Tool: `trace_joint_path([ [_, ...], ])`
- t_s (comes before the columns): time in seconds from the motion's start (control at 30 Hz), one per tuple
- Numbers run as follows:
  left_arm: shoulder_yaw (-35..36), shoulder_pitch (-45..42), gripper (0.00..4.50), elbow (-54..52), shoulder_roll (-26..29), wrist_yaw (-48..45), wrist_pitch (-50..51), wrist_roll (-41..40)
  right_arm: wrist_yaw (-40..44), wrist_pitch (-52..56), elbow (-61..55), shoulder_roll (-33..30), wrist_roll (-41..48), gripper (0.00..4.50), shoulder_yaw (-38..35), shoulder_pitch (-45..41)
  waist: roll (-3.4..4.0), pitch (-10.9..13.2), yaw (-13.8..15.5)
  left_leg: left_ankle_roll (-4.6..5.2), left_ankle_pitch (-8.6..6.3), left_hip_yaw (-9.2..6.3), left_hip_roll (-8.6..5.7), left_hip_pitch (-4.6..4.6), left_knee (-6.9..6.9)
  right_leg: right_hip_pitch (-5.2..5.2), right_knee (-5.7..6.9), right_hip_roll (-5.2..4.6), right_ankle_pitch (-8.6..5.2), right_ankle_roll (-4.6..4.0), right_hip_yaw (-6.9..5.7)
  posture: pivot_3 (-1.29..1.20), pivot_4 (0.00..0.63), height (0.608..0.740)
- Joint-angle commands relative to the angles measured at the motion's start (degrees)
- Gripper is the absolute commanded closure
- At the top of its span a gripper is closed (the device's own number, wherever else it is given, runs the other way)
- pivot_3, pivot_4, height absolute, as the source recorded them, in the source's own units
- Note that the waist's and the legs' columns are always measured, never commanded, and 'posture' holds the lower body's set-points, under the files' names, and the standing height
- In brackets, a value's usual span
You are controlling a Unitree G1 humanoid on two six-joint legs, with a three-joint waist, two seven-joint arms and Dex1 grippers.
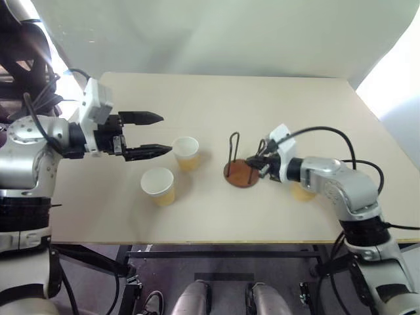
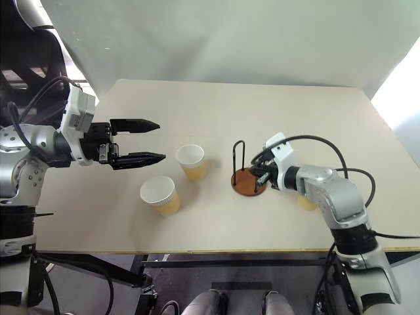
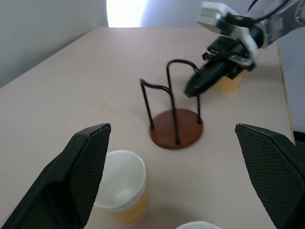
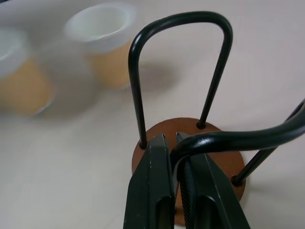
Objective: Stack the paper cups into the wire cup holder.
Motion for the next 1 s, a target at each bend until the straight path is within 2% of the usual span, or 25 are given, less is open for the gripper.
trace_joint_path([
  [0.03,0.03,-2.14,0.00,0.38,0.21,-1.00,-1.17,0.30,4.54,0.67,-8.65,-3.47,3.23,4.47,0.48,0.81,0.00,0.00,-0.07,0.01,0.02,0.00,0.00,-0.01,0.00,-0.01,-0.01,0.00,0.00,0.00,0.01,0.00,0.150,0.740],
  [0.3,-1.14,-4.12,0.00,1.92,-0.21,-2.37,-1.83,0.90,9.13,0.33,-17.99,-6.04,7.30,4.47,2.98,3.98,-0.02,0.01,-0.26,-0.04,0.16,-0.03,0.07,0.04,-0.04,0.01,0.01,0.10,0.00,0.00,0.02,0.00,0.150,0.740],
  [0.7,-1.21,-4.09,0.00,1.85,0.18,-3.14,-1.45,1.01,7.77,-5.48,-14.76,-5.46,2.21,4.47,6.05,5.80,-0.03,0.00,-0.23,0.01,0.21,-0.04,0.07,0.03,-0.03,0.01,0.01,0.10,0.02,-0.04,0.05,0.00,0.150,0.740],
  [1.0,-1.11,-4.37,0.00,2.14,0.35,-3.53,-1.29,1.10,9.03,-6.94,-14.10,-4.60,2.53,4.47,6.23,6.64,-0.03,0.01,-0.24,0.00,0.20,-0.05,0.07,0.03,-0.03,0.01,0.01,0.10,0.02,-0.04,0.05,0.00,0.150,0.740],
])
